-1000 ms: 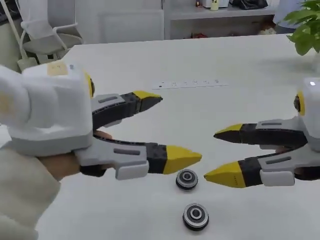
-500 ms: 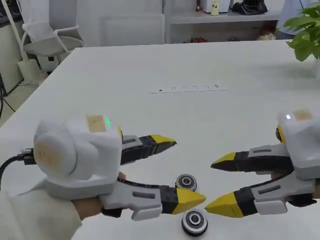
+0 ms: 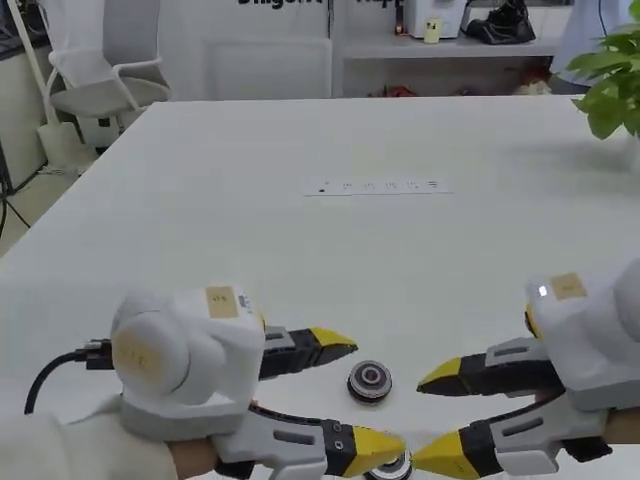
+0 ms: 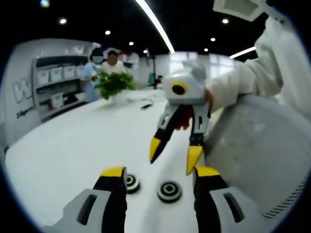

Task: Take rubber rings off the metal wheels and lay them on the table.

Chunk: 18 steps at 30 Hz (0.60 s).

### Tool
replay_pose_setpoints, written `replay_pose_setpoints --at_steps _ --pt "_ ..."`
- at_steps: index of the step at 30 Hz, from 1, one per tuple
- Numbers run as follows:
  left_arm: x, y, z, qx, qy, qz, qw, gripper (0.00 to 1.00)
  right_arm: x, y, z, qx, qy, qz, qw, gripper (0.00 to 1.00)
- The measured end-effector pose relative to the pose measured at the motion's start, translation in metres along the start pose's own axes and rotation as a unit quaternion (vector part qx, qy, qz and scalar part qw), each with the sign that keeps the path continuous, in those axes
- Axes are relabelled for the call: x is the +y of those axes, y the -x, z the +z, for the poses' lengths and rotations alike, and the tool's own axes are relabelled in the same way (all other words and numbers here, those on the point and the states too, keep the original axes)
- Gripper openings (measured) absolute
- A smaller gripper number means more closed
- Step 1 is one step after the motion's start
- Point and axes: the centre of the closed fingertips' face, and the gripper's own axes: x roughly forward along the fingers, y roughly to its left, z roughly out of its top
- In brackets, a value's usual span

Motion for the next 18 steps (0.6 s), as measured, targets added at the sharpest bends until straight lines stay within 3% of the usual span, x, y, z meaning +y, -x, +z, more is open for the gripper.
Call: replay_pose_setpoints --at_steps 13,18 --pt "-0.007 -0.012 -0.023 0.029 0.003 -0.018 0.9994 0.41 0.007 -0.019 -0.018 0.037 -0.003 0.014 0.9992 0.32" --pt "-0.009 -0.015 -0.03 0.038 0.003 -0.025 0.999 0.38 0.008 -0.021 -0.021 0.041 -0.001 0.018 0.999 0.3"
